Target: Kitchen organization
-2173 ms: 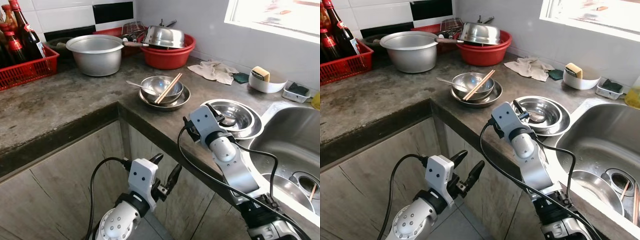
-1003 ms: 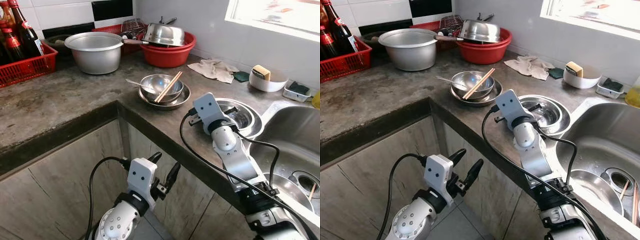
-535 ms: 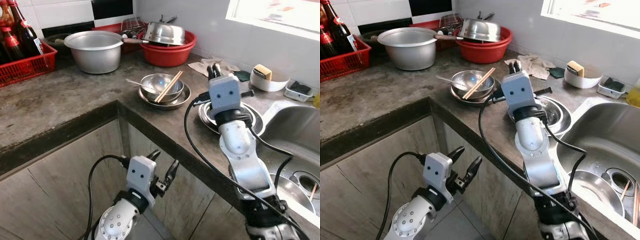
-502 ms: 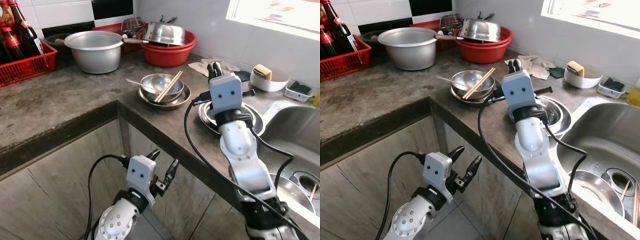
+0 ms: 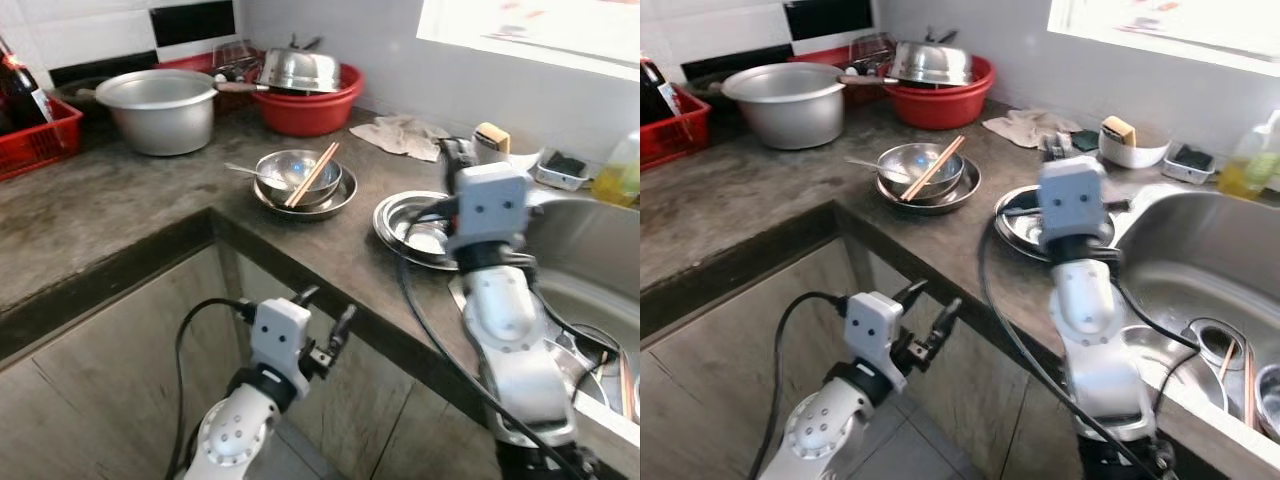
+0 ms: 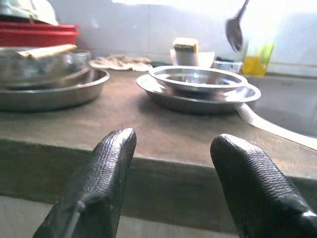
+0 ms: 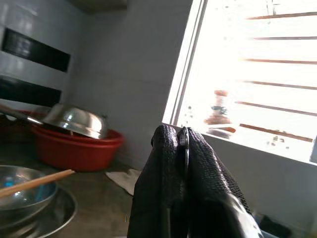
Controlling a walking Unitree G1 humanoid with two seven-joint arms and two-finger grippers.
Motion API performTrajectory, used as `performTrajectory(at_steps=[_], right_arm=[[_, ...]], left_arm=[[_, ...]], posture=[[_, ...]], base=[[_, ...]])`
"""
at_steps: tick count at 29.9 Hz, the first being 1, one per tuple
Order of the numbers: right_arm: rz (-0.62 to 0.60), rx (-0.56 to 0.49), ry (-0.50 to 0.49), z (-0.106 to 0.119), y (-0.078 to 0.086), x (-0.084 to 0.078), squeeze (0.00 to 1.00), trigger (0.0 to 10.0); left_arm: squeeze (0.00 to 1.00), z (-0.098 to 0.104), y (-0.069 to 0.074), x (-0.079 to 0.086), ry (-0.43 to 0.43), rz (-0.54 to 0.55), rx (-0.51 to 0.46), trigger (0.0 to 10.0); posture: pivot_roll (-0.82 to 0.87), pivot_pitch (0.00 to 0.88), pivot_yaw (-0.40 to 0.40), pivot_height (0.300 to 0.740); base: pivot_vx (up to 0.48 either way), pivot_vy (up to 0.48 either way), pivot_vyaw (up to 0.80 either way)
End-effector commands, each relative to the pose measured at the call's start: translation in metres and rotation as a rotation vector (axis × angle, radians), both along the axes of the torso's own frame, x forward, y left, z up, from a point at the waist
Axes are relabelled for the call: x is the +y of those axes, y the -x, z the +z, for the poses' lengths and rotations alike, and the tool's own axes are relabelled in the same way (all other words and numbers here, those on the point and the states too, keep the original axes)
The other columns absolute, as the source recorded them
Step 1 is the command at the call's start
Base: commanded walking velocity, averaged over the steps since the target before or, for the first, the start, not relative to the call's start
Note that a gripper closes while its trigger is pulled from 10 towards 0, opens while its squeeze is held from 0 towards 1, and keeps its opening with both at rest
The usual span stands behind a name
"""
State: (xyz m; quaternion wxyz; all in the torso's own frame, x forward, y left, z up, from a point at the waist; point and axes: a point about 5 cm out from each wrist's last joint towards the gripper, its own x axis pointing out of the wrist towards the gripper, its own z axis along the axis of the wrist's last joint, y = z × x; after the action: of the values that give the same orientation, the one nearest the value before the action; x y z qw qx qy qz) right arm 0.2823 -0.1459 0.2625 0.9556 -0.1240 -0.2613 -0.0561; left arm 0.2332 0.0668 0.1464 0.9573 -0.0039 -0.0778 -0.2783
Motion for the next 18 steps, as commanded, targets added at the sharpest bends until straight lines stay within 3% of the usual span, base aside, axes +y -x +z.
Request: performTrajectory(at_steps=[1, 3, 12, 18], right_arm=[[0.014, -0.034, -0.008, 0.008, 0.006, 0.005, 0.00, 10.0], [-0.009, -0.034, -0.012, 0.008, 0.008, 0.002, 0.00, 10.0], [-0.075, -0.040, -0.012, 0.010, 0.012, -0.007, 0.00, 10.0], [-0.077, -0.018, -0.006, 0.005, 0.015, -0.006, 0.00, 10.0]], left_arm=[[0.00, -0.003, -0.001, 0.003, -0.004, 0.004, 0.015, 10.0], [0.00, -0.003, -0.001, 0.003, -0.002, 0.002, 0.016, 10.0], [0.00, -0.003, -0.001, 0.004, -0.001, 0.008, 0.020, 10.0], [0.00, -0.004, 0.000, 0.001, -0.006, -0.013, 0.024, 10.0]], posture=[[0.06, 0.000, -0.042, 0.740], [0.06, 0.000, -0.038, 0.740], [0.06, 0.009, -0.040, 0.740], [0.05, 0.011, -0.032, 0.740]], base=[[0.000, 0.469, 0.00], [0.000, 0.469, -0.80], [0.000, 0.000, -0.80], [0.000, 0.475, -0.80]])
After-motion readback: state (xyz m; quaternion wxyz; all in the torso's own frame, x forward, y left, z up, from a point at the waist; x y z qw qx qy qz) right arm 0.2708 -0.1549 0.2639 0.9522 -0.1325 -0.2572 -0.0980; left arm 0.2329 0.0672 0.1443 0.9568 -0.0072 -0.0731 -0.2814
